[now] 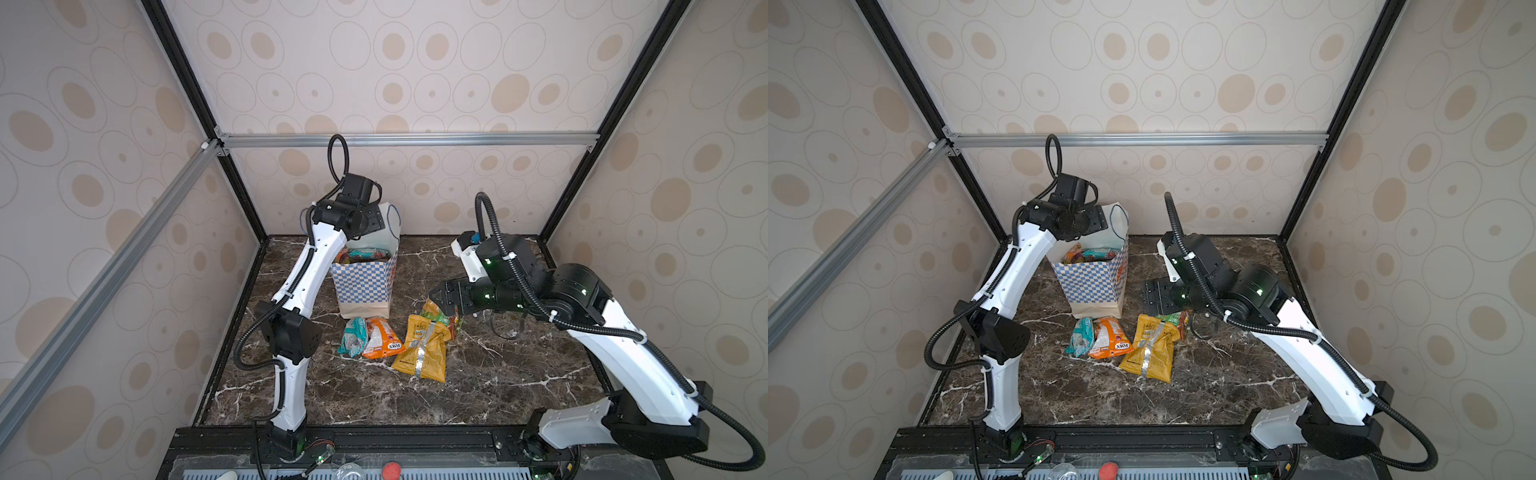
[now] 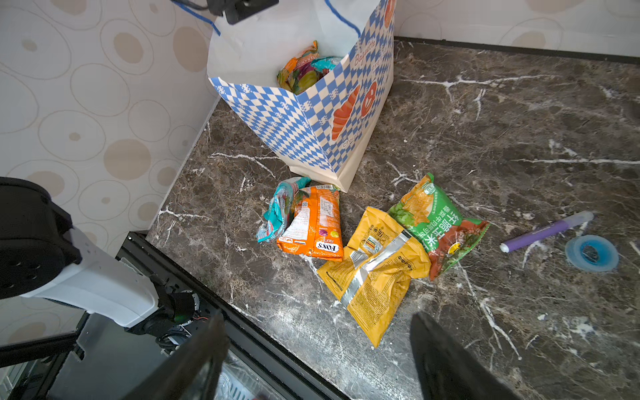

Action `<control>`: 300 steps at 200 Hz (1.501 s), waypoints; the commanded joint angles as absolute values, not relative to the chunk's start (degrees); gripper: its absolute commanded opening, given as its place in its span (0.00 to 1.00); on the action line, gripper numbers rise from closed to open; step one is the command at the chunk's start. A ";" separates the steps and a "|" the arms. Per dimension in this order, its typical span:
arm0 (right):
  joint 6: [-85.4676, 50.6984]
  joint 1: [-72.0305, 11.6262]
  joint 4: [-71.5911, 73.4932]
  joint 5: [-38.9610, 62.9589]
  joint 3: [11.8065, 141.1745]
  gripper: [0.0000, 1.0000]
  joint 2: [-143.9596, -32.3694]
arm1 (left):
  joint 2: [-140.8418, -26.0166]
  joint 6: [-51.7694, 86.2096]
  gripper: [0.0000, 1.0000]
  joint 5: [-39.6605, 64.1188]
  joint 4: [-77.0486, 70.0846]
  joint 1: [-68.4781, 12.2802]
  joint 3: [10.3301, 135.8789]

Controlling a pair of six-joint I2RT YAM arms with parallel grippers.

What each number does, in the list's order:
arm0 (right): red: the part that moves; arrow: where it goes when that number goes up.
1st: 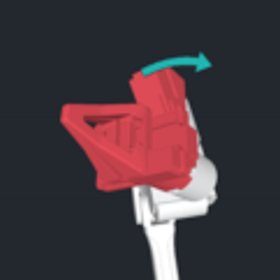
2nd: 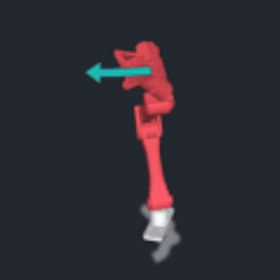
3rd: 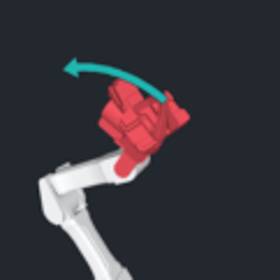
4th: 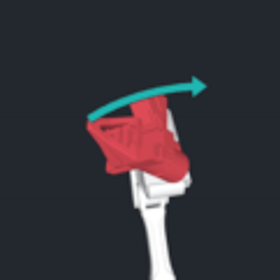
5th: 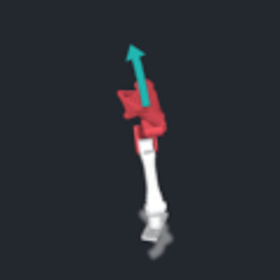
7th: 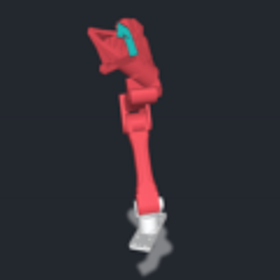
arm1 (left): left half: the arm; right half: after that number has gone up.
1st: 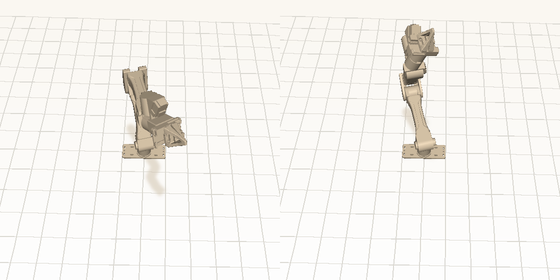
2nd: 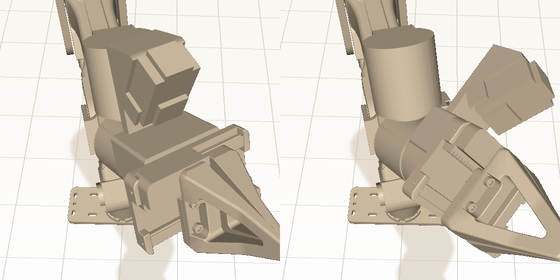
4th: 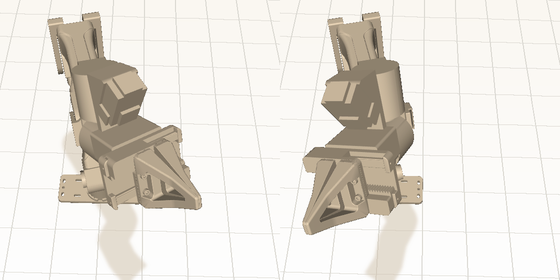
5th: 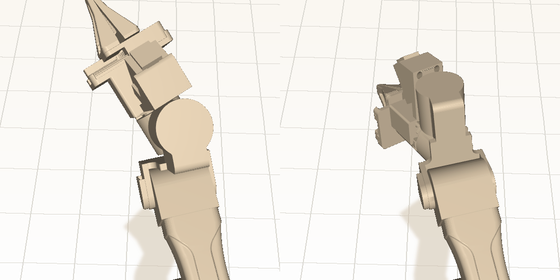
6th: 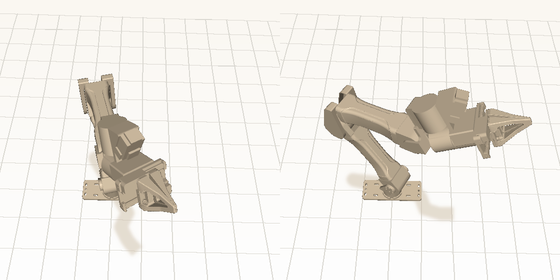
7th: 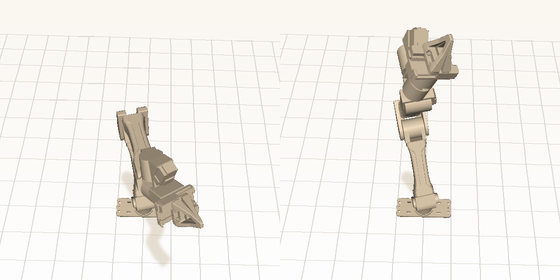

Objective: Take the snacks out of the paper bag
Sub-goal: Pick up the snack from the paper bag.

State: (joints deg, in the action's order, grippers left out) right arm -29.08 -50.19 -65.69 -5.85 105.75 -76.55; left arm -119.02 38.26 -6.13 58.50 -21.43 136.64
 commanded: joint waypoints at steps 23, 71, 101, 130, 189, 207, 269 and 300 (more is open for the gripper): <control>-29.16 -50.62 -67.66 -8.94 105.90 0.86 -74.82 | -123.53 34.07 0.80 -3.52 62.49 -19.90 136.85; -28.65 -50.63 -67.98 -9.05 106.43 0.86 -74.71 | -127.95 32.91 0.81 -1.27 62.14 -19.08 135.36; -28.56 -50.65 -68.47 -9.57 106.79 0.86 -74.46 | -130.68 32.02 0.82 -0.20 61.45 -18.55 133.15; -29.04 -50.64 -68.74 -10.60 106.19 0.86 -73.48 | -133.37 31.23 0.83 0.57 60.61 -18.49 130.45; -28.34 -50.70 -69.10 -11.91 106.13 0.87 -72.83 | -137.46 30.44 0.84 2.05 55.90 -18.50 123.60; -28.48 -50.65 -68.78 -12.08 105.67 0.86 -72.43 | -137.67 30.41 0.84 2.44 53.20 -18.54 120.35; -28.30 -50.63 -69.34 -11.88 106.17 0.87 -72.42 | -140.94 29.36 0.85 1.97 51.86 -18.50 116.62; -28.93 -50.70 -69.35 -11.42 106.13 0.87 -72.54 | -141.30 29.02 0.73 3.70 50.36 -18.50 113.07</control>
State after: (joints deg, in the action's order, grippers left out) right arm -28.86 -50.22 -68.05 -10.79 105.47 -73.25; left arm -136.92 30.76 2.87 49.10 -18.96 117.34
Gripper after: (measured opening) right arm 0.866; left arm 0.771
